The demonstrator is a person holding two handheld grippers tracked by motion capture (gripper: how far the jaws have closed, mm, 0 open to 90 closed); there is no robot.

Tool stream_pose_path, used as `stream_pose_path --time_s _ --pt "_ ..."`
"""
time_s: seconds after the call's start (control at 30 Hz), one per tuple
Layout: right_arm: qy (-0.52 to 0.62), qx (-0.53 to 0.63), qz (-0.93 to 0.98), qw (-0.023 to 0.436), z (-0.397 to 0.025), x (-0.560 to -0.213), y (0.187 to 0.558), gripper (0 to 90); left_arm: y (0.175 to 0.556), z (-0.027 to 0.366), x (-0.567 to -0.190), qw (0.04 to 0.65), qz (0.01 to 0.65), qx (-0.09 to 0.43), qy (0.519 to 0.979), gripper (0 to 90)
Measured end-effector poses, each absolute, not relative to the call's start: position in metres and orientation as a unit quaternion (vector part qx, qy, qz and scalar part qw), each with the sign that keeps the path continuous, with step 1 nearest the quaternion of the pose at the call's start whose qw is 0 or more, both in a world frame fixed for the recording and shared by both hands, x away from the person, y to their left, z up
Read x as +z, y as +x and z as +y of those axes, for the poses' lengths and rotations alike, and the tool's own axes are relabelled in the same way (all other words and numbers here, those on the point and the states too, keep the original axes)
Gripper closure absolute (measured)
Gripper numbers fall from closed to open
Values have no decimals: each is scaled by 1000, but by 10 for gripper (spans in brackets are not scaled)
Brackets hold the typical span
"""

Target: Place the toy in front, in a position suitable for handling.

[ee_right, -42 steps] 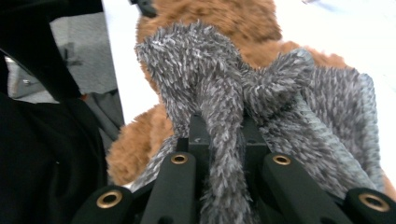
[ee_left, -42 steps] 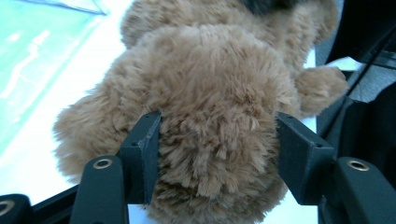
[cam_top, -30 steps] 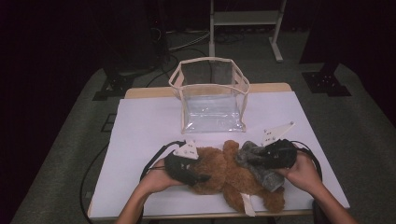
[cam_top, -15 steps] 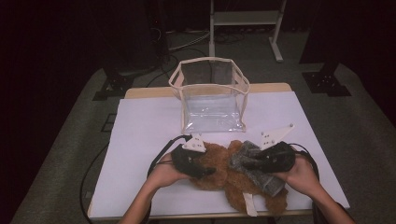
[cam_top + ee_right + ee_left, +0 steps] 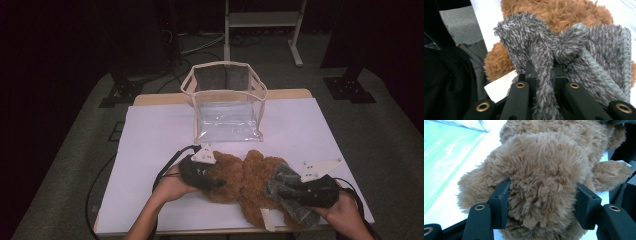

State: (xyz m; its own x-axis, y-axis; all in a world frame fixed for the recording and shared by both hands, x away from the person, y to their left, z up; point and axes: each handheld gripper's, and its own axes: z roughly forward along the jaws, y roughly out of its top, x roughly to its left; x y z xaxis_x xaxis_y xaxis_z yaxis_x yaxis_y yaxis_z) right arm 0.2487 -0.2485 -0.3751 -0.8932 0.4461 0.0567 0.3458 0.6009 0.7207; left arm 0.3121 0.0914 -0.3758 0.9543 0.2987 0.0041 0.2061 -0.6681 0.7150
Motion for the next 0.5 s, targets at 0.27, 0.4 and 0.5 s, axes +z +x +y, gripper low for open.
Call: stream_pose_path --time_s 0.27,0.4,0.5 --pt "217 376 895 98 -238 -379 274 803 308 100 -380 382 137 38 913 379" --pt "215 367 899 109 -233 -375 289 803 308 102 -380 377 134 28 916 373" --pt "213 366 899 109 -234 -373 301 803 309 101 -380 378 130 26 916 370"
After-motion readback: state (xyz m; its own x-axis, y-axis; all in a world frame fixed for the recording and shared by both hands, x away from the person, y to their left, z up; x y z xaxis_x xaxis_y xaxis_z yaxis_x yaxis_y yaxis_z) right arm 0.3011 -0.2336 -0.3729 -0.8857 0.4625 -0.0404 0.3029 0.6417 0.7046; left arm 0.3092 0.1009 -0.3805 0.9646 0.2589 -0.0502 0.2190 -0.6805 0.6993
